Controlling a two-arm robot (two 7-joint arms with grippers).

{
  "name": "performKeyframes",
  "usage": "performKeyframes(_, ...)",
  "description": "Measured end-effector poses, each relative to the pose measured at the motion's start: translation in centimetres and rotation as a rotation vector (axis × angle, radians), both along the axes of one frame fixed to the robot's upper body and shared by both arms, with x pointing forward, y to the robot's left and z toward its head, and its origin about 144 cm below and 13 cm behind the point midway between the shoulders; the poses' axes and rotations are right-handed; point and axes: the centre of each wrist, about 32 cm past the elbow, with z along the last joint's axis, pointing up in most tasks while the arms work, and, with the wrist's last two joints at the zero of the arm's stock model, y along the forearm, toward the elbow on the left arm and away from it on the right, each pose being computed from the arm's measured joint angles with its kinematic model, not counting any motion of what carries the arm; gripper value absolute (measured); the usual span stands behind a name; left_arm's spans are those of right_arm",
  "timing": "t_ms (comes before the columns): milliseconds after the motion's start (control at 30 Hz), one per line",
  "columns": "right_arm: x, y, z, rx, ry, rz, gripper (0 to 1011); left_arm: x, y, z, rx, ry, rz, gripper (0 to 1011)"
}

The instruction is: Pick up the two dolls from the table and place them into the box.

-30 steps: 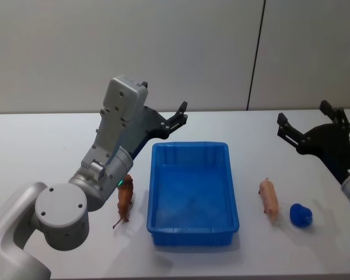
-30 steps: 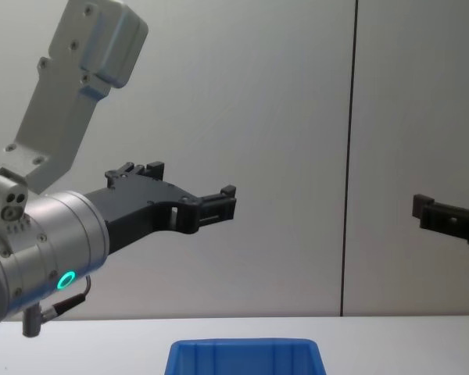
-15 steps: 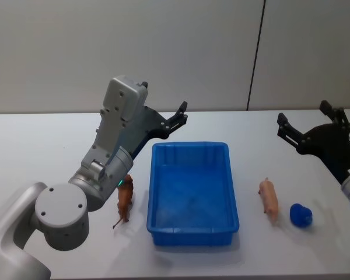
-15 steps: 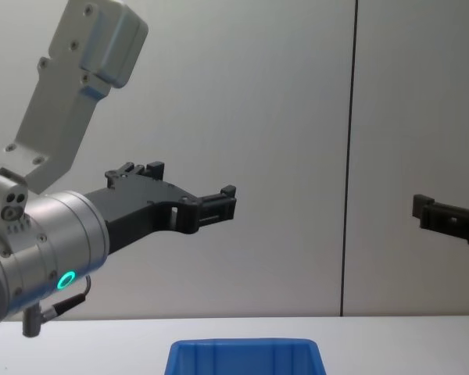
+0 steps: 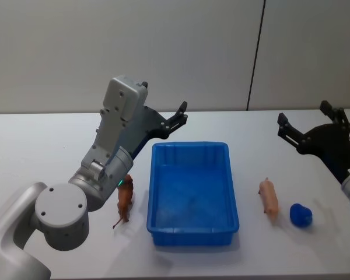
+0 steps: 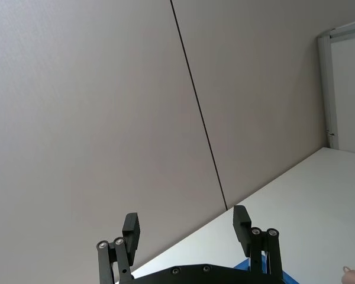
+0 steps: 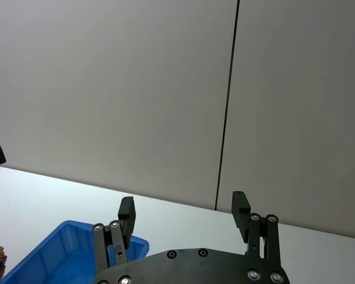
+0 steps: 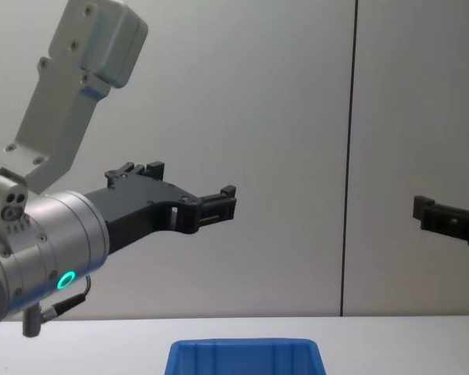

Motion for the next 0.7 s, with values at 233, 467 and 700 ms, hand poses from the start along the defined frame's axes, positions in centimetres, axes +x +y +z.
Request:
performKeyframes(233,0.7,-0.2,-0.3,-0.007,0.048,-0.019,1001,0.0,0.0,0.0,0.000,0.000,0.000,1001)
performKeyframes(467,1.6,-0.6,-1.1,-0.022,0.119,-0.040,1001,0.0,0.0,0.0,0.000,0.000,0.000,1001)
performKeyframes(700,2.4,-1.1,-2.3,-0.048,0.203,-0.052,1001,0.0,0.0,0.0,0.000,0.000,0.000,1001)
